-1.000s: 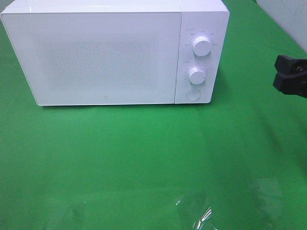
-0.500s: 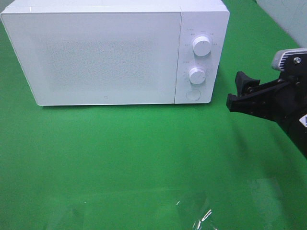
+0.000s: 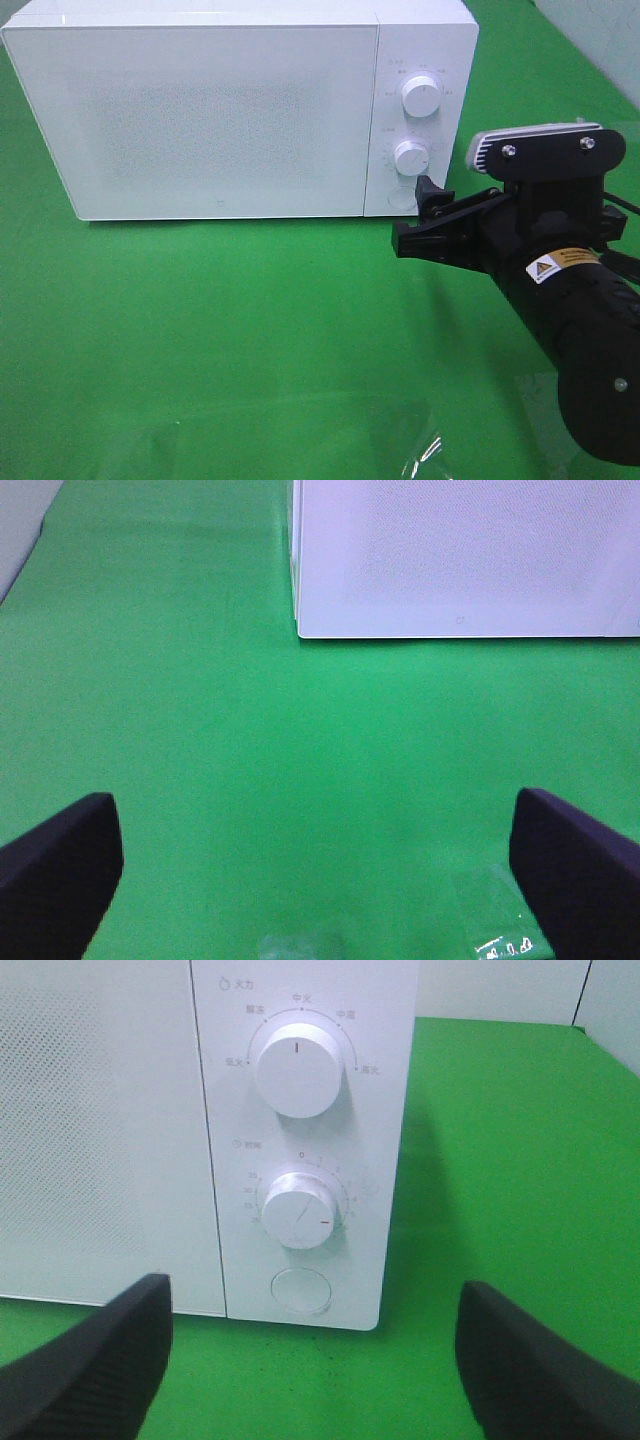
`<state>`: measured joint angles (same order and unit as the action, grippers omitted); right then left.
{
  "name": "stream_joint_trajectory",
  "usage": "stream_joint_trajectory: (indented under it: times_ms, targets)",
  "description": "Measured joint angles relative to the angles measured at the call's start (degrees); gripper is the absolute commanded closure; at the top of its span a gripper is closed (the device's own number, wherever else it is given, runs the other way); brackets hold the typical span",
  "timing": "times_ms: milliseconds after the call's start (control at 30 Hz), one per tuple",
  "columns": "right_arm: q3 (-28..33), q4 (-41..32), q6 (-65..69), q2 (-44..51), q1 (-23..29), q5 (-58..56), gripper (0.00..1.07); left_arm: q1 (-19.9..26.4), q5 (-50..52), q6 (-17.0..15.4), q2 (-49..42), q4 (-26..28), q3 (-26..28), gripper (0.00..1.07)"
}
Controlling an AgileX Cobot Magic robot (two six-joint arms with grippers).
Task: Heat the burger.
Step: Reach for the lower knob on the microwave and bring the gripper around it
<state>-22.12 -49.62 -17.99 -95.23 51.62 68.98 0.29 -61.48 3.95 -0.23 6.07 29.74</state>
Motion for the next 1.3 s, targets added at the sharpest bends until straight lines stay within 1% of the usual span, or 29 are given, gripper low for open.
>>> stream_joint_trajectory:
  times_ms: [67, 167, 367, 467, 567, 633, 667, 700, 967, 1100, 1300]
  targets:
    - [-1.95, -0.11, 0.0, -2.01, 0.0, 0.0, 0.32, 0.0, 0.0, 0.0, 0.0, 0.0, 0.0, 0.1]
    - [-2.35, -0.17, 0.0, -2.52, 0.0, 0.06, 0.32, 0.0, 0.0, 0.0, 0.0, 0.0, 0.0, 0.1]
    - [-5.39, -0.17, 0.0, -6.13, -0.29, 0.06, 0.32, 0.0, 0.0, 0.0, 0.0, 0.0, 0.0, 0.1]
    - [-7.56, 0.57, 0.0, -8.42, -2.12, 0.06, 0.32, 0.0, 0.0, 0.0, 0.0, 0.0, 0.0, 0.1]
    - [-8.14, 0.97, 0.0, -9.0, -2.75, 0.06, 0.32, 0.0, 0.0, 0.0, 0.0, 0.0, 0.0, 0.1]
    - [-10.2, 3.38, 0.0, -10.77, -4.93, 0.06, 0.32, 0.0, 0.0, 0.0, 0.0, 0.0, 0.0, 0.1]
    - [-10.2, 3.38, 0.0, -10.77, -4.93, 0.06, 0.32, 0.0, 0.0, 0.0, 0.0, 0.0, 0.0, 0.1]
    - [-11.69, 4.58, 0.0, -11.86, -6.19, 0.0, 0.32, 0.0, 0.0, 0.0, 0.0, 0.0, 0.0, 0.1]
    - [-15.99, 7.05, 0.0, -15.58, -9.45, 0.06, 0.32, 0.0, 0.0, 0.0, 0.0, 0.0, 0.0, 0.1]
    - [-17.48, 7.85, 0.06, -17.53, -10.77, 0.06, 0.32, 0.0, 0.0, 0.0, 0.0, 0.0, 0.0, 0.1]
    - [-19.77, 8.42, 0.11, -19.94, -11.23, 0.06, 0.32, 0.0, 0.0, 0.0, 0.0, 0.0, 0.0, 0.1]
